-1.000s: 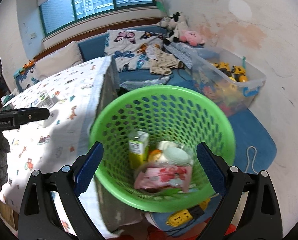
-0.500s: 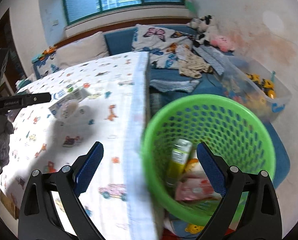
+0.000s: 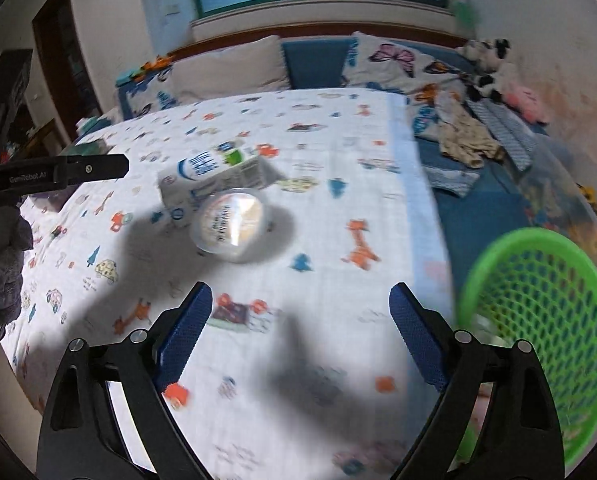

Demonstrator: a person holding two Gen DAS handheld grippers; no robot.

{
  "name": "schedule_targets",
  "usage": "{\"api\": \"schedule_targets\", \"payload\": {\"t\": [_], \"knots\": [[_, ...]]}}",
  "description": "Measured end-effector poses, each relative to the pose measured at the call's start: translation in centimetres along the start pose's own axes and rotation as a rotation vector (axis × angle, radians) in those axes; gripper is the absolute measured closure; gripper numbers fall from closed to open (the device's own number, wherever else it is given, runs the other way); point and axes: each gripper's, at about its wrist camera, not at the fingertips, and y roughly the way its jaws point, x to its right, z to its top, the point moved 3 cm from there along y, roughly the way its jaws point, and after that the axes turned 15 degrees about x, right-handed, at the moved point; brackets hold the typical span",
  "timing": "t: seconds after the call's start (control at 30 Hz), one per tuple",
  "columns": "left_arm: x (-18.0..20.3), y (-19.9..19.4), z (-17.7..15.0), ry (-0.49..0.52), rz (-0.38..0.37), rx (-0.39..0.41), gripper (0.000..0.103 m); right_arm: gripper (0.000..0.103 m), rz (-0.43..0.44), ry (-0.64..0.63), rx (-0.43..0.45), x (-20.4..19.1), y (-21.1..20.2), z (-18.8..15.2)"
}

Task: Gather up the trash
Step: 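Move both tools back over the bed toward the milk carton and cup, then grasp the clear pudding cup with the right tool while the left tool grasps the milk carton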

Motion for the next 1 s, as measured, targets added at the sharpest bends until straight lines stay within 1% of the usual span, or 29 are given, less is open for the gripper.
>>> {"api": "schedule_targets", "payload": {"t": [0.3,0.63,0.77,0.87,0.9,0.93,1.0], "knots": [[-2.5,0.7,-0.5,-0.009,0.024,-0.018,0.029,0.014,0.05,-0.047,-0.046,-3.0,5.1,0.6],[-3.1,2.0,-1.2,0.014,0.014,-0.045,0.028,0.014,0.047,-0.06,-0.08,-4.1,8.6,0.9],[-2.8,2.5,-1.4,0.022,0.004,-0.048,0.026,0.025,0.053,-0.054,-0.071,-4.2,8.8,1.2],[-2.4,2.7,-1.4,0.031,-0.002,-0.047,0.023,0.027,0.06,-0.047,-0.072,-4.1,8.8,1.2],[-2.3,2.9,-1.3,0.033,-0.003,-0.048,0.023,0.034,0.06,-0.045,-0.07,-4.1,8.7,1.1],[-2.3,2.9,-1.4,0.033,-0.005,-0.049,0.023,0.038,0.062,-0.045,-0.072,-4.1,8.7,1.0],[-2.1,3.1,-1.3,0.038,-0.011,-0.049,0.023,0.038,0.066,-0.044,-0.077,-4.0,8.7,0.9]]}}
